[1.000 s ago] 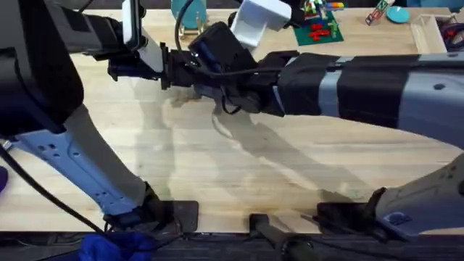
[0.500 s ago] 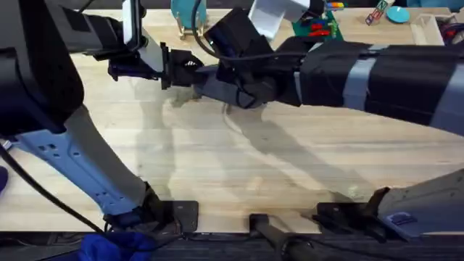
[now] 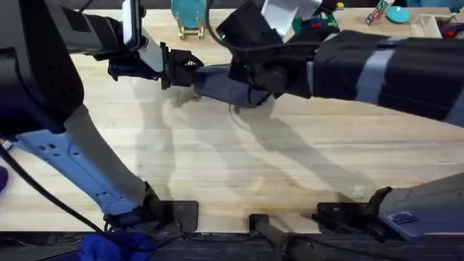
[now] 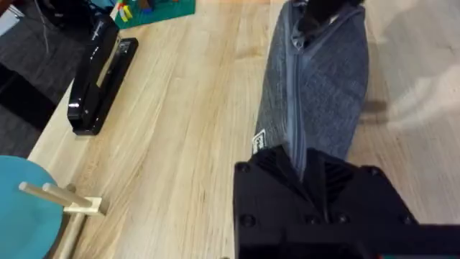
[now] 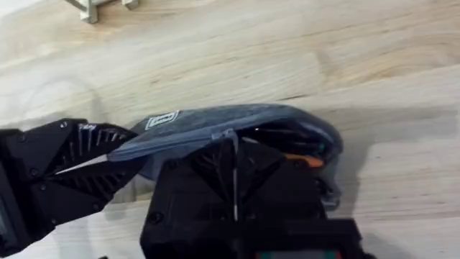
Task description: Unzip the bag, pick up the pens from the table one at a time and place them inside, then zip the bag closed.
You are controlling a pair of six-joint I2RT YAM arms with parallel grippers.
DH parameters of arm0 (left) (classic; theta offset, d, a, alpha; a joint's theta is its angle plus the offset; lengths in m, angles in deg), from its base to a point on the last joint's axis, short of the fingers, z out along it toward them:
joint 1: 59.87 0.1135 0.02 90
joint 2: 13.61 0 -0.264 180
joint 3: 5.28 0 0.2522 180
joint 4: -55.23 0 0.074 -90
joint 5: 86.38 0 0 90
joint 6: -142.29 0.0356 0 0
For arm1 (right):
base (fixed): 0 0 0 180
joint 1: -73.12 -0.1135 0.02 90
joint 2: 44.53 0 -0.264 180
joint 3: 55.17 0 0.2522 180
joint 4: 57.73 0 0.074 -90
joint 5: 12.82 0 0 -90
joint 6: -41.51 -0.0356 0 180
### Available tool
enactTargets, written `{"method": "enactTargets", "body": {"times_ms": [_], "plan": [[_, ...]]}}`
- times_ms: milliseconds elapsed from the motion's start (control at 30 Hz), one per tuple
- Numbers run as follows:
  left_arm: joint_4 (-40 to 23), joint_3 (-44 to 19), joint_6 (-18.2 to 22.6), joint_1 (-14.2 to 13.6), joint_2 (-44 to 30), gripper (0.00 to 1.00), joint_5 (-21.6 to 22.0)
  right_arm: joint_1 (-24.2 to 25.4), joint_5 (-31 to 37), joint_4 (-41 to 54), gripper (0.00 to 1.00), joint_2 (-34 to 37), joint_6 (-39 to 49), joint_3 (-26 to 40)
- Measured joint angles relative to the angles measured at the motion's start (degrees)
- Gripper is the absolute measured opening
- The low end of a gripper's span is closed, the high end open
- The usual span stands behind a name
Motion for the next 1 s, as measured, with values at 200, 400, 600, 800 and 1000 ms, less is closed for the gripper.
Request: {"method": "enactTargets", "body": {"times_ms": [200, 400, 600, 800, 1000], "plan": [[-0.66, 0.0, -0.02, -0.44, 0.0, 0.041, -0.78, 2.21, -0.46, 3.09, 0.031, -1.7, 0.16, 0.0], [-1.11, 0.0, -0.02, -0.47, 0.0, 0.041, -1.06, 3.7, -1.19, 4.64, 0.031, -1.74, 0.19, 0.0], [-1.57, 0.0, -0.02, -0.48, 0.02, 0.041, -1.18, 6.11, -4.04, 6.61, 0.031, -1.74, 0.18, 0.0], [-2.43, 0.0, -0.02, -0.52, 0.02, 0.041, -1.73, 9.01, -6.67, 7.54, 0.031, -1.74, 0.91, 0.0], [-2.84, 0.0, -0.02, -0.52, 0.0, 0.041, -2.03, 10.23, -7.45, 7.86, 0.031, -1.9, 1.44, 0.0]]}}
